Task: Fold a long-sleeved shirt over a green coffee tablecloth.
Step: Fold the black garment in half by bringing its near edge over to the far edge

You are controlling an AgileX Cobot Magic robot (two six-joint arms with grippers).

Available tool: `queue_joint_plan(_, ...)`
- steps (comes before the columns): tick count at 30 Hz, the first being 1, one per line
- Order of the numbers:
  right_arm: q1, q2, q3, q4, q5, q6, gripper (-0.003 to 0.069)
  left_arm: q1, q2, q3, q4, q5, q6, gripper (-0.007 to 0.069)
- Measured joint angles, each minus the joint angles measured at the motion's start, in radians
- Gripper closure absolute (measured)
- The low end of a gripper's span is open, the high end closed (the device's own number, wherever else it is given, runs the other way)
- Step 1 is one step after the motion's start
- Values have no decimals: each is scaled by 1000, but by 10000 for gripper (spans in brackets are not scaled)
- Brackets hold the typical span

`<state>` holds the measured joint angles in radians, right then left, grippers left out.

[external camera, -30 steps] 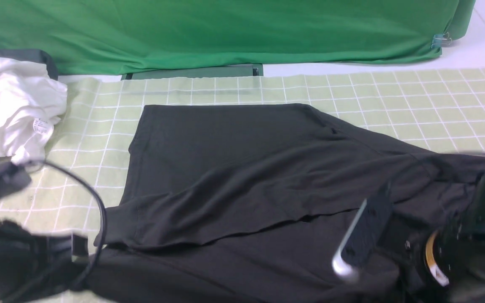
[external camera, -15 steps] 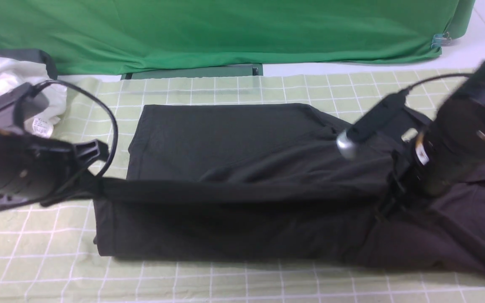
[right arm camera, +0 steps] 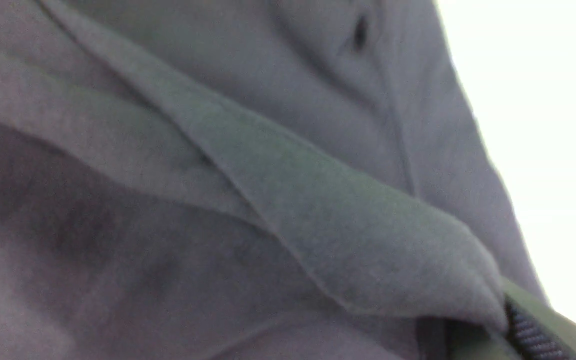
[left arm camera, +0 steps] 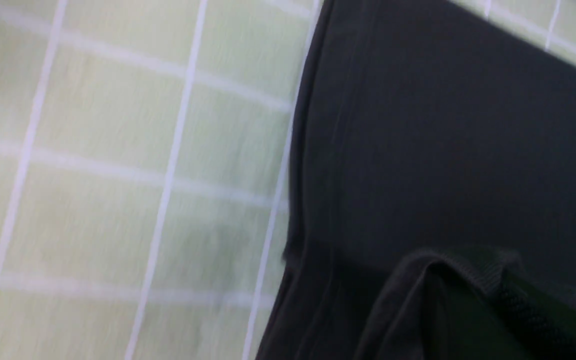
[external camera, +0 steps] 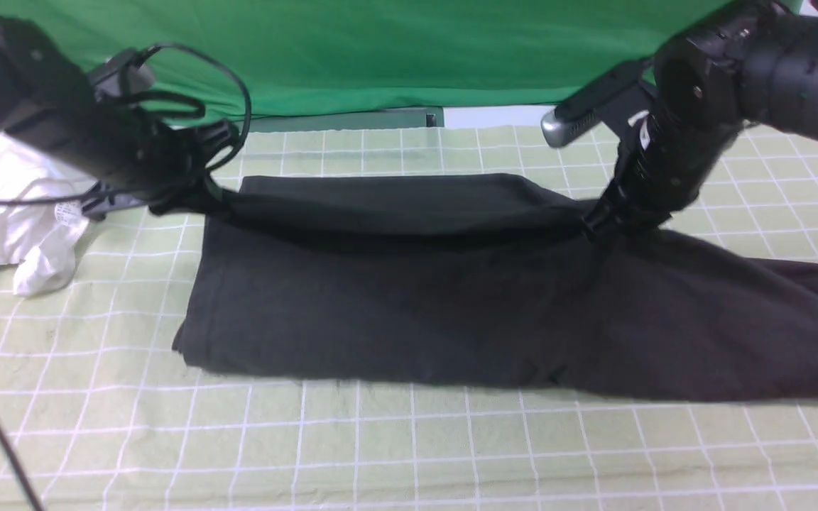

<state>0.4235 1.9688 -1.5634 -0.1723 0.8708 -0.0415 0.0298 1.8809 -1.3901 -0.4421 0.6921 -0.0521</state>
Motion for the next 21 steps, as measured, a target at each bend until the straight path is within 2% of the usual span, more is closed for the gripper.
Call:
queue_joint_plan(6,-23,119,-145,1,1,-3,628,0,148,-160,0,8,-2,606)
queue_joint_plan(13,-54,207,-200,5,-27,-3,623,0,255,-248,23,-2,-49,606)
queue_joint_plan(17,-70,240,-200,8,-55,2,568,0,298,-262,22,-22,-53,606)
queue_joint_plan(20,-75,245,-200,5,-66,4,485,0,307,-263,22,-30,-60,606)
queue_joint_plan(21,-76,245,-202,2,-71,4,432,0,309,-274,22,-30,-60,601)
